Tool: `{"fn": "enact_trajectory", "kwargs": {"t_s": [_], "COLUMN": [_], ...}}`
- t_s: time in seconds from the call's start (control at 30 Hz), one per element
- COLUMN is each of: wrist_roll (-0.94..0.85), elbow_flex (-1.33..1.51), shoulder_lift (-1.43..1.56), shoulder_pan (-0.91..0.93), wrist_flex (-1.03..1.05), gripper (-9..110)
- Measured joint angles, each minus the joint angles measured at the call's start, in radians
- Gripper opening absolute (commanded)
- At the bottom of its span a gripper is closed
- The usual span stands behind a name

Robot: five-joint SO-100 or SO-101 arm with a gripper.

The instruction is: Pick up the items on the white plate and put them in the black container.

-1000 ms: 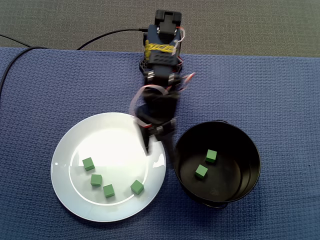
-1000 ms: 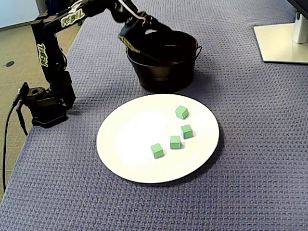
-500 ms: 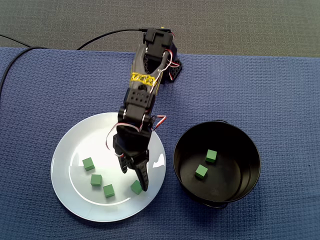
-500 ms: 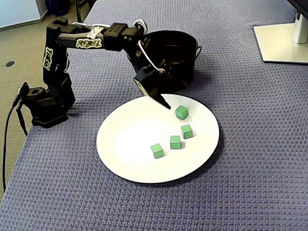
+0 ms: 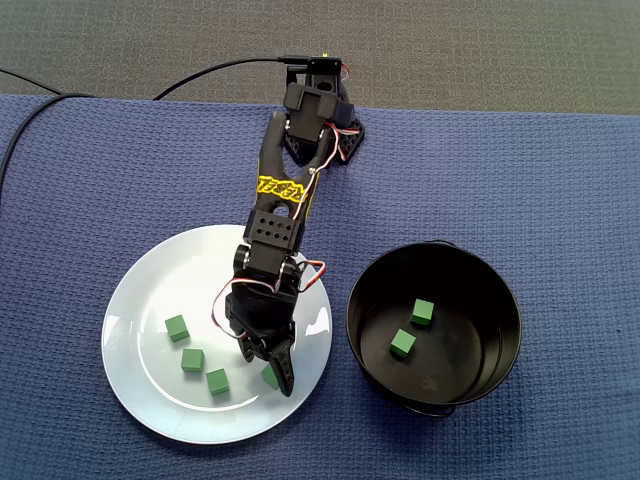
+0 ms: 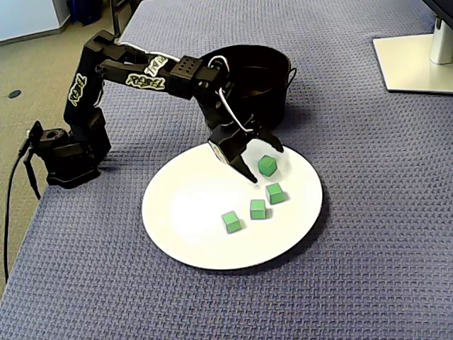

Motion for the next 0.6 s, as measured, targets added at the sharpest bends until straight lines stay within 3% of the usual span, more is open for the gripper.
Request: {"fn": "enact_trajectory", "kwargs": {"t_s": [0.6], "wrist_roll": [0.014], "elbow_flex": [0.018], "shoulder_lift": [-0.017], "shoulder_pan": [-0.006], "wrist_flex": [-0.057], "gripper": [22]}}
